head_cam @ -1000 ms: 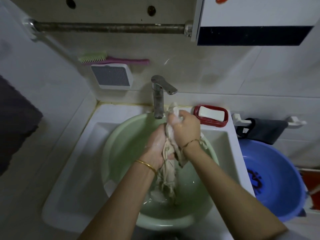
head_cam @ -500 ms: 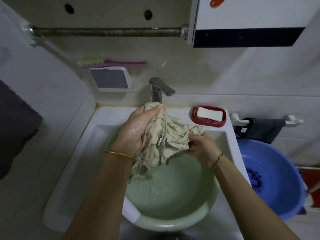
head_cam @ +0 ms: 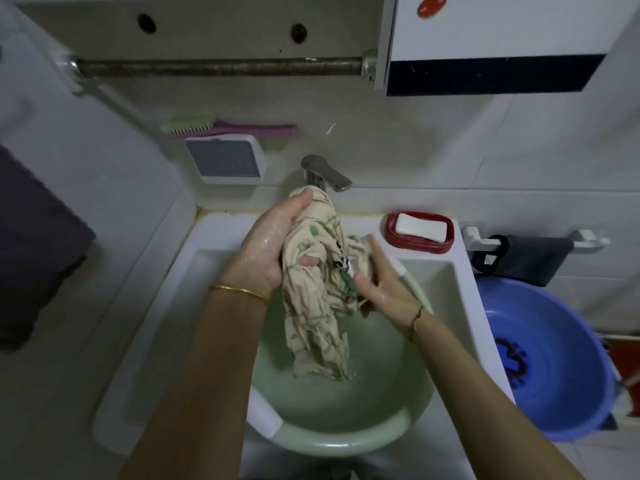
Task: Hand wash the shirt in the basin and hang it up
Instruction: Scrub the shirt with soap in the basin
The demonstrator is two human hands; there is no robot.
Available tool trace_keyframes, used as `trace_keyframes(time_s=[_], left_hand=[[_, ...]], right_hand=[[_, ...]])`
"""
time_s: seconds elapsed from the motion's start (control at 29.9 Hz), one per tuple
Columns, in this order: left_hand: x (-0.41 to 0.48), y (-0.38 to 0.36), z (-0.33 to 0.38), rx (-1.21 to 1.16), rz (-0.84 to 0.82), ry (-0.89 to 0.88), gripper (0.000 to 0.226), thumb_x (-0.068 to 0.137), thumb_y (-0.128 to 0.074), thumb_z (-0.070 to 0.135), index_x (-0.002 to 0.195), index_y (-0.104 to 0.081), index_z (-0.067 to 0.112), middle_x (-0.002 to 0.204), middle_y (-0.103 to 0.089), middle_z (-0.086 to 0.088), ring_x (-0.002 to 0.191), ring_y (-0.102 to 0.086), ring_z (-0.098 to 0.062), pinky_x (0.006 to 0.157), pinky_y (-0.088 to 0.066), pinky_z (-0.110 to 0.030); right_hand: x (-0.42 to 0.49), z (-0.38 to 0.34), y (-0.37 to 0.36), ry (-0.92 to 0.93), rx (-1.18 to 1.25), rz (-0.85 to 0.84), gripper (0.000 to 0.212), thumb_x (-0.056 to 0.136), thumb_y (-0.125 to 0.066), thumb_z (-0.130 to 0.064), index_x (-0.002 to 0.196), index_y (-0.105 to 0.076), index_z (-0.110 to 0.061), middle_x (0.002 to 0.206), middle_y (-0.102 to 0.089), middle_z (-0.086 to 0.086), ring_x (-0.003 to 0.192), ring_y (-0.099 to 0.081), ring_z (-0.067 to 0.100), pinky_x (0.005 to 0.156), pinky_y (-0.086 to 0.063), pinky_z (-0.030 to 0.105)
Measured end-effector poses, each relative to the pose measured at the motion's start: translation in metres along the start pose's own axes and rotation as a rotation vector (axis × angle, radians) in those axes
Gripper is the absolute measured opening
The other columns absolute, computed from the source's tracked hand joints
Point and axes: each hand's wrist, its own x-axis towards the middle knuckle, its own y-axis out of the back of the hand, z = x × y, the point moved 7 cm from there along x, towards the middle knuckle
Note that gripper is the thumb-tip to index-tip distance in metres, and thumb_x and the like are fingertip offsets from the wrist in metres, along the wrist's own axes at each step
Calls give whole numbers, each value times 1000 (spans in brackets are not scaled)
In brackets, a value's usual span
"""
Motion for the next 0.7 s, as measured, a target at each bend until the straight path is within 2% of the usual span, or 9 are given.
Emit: trace_keyframes(time_s=[0.03, 0.1, 0.17, 0.23, 0.33, 0.43, 0.5, 0.6, 0.7], left_hand=[[0, -4, -1, -6, -22, 6, 42, 79, -60, 41, 101, -47, 7, 85, -45, -13, 33, -41, -13, 28, -29, -12], [-1, -8, 1, -9, -39, 8, 35, 82, -59, 41, 88, -49, 8, 76, -45, -11, 37, -42, -14, 30, -30, -12], [-3, -5, 4, 5, -15, 3, 32, 86, -58, 40, 82, -50, 9, 71, -47, -10, 38, -43, -14, 30, -30, -12], [-10, 0, 8, 31, 31, -7, 30, 90, -56, 36, 85, -54, 7, 72, -53, -13, 34, -48, -16, 30, -34, -13], [-16, 19, 16, 141, 139, -60, 31, 90, -58, 27, 103, -62, -1, 90, -70, -21, 63, -69, -27, 48, -56, -28], [-17, 34, 20, 343, 167, -149, 30, 90, -59, 15, 112, -62, -4, 100, -70, -20, 87, -70, -28, 77, -58, -36], [-14, 36, 15, 453, 170, -164, 27, 88, -59, 8, 113, -62, -3, 105, -69, -20, 95, -68, -30, 84, -56, -37], [-5, 40, 10, 556, 277, -199, 39, 83, -67, 19, 117, -56, 3, 110, -67, -16, 96, -68, -28, 89, -54, -41], [6, 34, 0, 539, 301, -191, 58, 65, -68, 47, 113, -57, 16, 111, -66, -12, 95, -67, -26, 90, -53, -44]], right_hand=[[-3, -3, -12, -4, -7, -155, 107, 69, -76, -37, 149, -5, -31, 138, -41, -11, 110, -57, 11, 69, -53, 19], [-7, -1, -29, -42, -55, -338, 102, 63, -83, -23, 145, -23, -25, 132, -51, -10, 116, -56, 9, 90, -52, 24], [-9, 6, -37, -111, -138, -366, 67, 69, -82, -10, 128, -51, -12, 119, -64, 0, 108, -62, 17, 94, -51, 32], [-7, 8, -23, -172, -194, -195, 31, 74, -78, -7, 102, -65, -5, 97, -69, 6, 83, -66, 16, 78, -55, 29], [-6, 0, 12, -107, -158, 43, 25, 72, -79, -17, 94, -67, -16, 88, -70, 0, 65, -65, -1, 60, -52, 14], [-5, 4, 33, -104, 394, 130, 24, 66, -67, -17, 90, -70, -12, 90, -74, 10, 79, -69, 20, 69, -56, 25], [-5, 1, 29, -118, 778, 47, 29, 71, -59, -16, 94, -72, -5, 97, -72, 15, 87, -69, 27, 76, -57, 32], [-3, -17, 20, -46, 908, -77, 46, 73, -68, -21, 115, -64, -2, 116, -64, 21, 105, -63, 32, 89, -52, 40], [3, -26, 5, -9, 902, -139, 105, 56, -90, -25, 142, -32, -9, 133, -49, 26, 117, -54, 37, 94, -48, 50]])
